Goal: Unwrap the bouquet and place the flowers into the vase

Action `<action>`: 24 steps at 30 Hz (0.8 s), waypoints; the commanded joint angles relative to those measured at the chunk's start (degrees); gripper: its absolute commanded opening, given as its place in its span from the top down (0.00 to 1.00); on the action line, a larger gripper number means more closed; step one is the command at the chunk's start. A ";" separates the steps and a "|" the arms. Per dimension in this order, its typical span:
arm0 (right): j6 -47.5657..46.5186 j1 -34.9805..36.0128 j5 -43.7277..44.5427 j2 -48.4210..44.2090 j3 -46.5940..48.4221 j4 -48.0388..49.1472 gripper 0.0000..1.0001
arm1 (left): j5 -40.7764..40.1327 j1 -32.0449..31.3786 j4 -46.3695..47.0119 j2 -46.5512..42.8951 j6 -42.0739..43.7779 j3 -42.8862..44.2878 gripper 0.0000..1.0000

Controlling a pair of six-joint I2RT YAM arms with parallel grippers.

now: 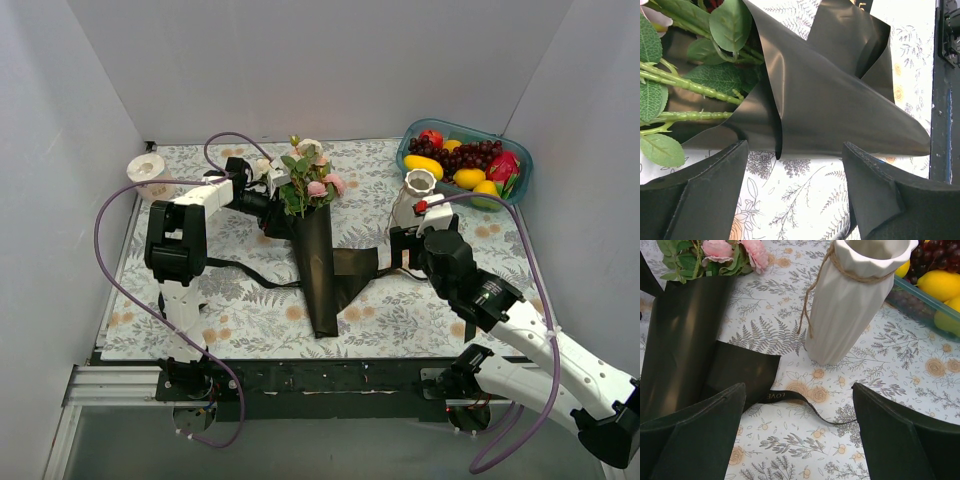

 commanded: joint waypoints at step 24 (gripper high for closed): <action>2.61 0.34 2.27 -0.42 1.36 -0.28 0.07 | -0.65 -2.28 -6.85 -1.76 1.15 6.10 1.00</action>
